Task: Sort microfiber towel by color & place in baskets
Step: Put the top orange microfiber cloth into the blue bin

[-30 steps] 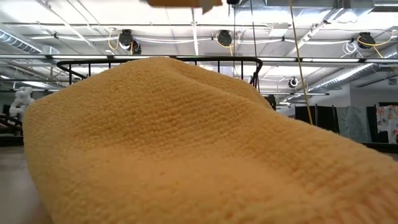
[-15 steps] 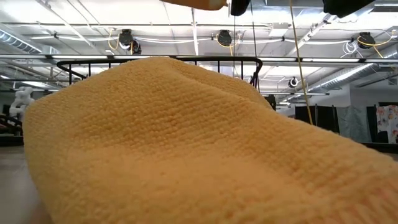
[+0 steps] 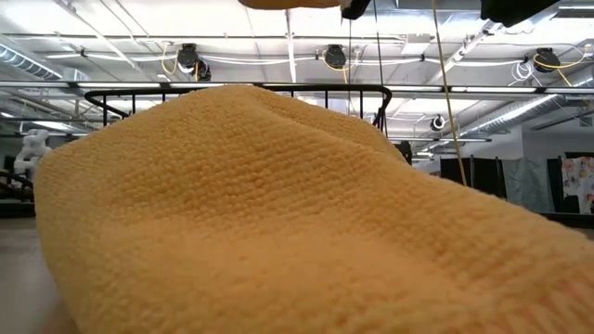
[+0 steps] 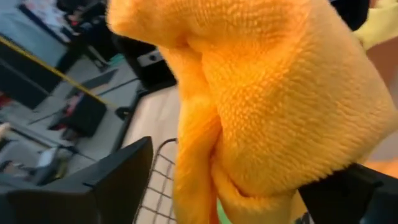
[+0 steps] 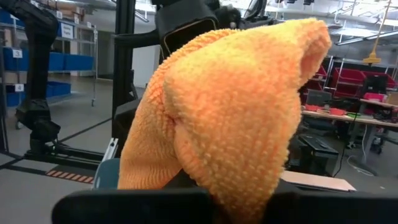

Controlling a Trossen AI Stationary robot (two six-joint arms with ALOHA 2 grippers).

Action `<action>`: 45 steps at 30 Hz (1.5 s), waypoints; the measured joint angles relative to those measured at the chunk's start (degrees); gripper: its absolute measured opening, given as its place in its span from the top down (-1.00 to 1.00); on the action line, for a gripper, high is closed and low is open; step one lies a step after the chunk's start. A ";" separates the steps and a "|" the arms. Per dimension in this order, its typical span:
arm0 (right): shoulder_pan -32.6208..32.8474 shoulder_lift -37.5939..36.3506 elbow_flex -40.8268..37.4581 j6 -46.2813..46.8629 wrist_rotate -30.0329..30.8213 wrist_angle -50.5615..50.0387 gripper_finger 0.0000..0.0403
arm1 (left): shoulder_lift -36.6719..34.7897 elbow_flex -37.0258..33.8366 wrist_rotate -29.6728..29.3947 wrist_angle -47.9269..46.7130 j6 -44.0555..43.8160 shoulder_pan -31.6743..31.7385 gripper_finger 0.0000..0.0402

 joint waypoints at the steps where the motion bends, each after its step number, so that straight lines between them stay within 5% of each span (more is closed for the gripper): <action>1: -0.10 0.01 0.00 -0.03 -0.01 0.00 0.97 | 0.00 0.00 1.69 0.00 0.13 0.80 -0.72; 7: -0.12 0.01 0.00 1.33 0.00 0.70 0.97 | 0.63 0.00 10.52 0.05 2.52 4.59 -0.28; 17: -0.10 0.01 0.00 2.00 0.29 0.50 0.76 | 0.59 0.00 18.07 4.10 2.87 4.67 0.91; 20: -0.03 -0.01 0.00 2.00 0.79 0.12 0.58 | 0.59 0.00 18.01 3.70 2.67 4.65 0.88; 26: 1.67 -3.12 0.00 3.25 11.60 -9.77 0.16 | -1.69 0.00 17.63 -0.63 2.06 4.66 0.93; 32: 2.91 -6.34 0.00 10.86 12.16 -20.81 -0.17 | -7.65 0.00 15.64 -9.97 -3.52 4.23 0.93; 40: 5.41 -6.64 -0.02 13.72 12.09 -25.97 -0.28 | -15.70 0.02 16.87 -30.28 -19.96 -3.62 0.93; 45: 6.43 -6.64 -0.02 13.26 12.11 -26.19 -0.25 | -19.28 0.02 23.89 -43.45 -35.68 -11.25 0.93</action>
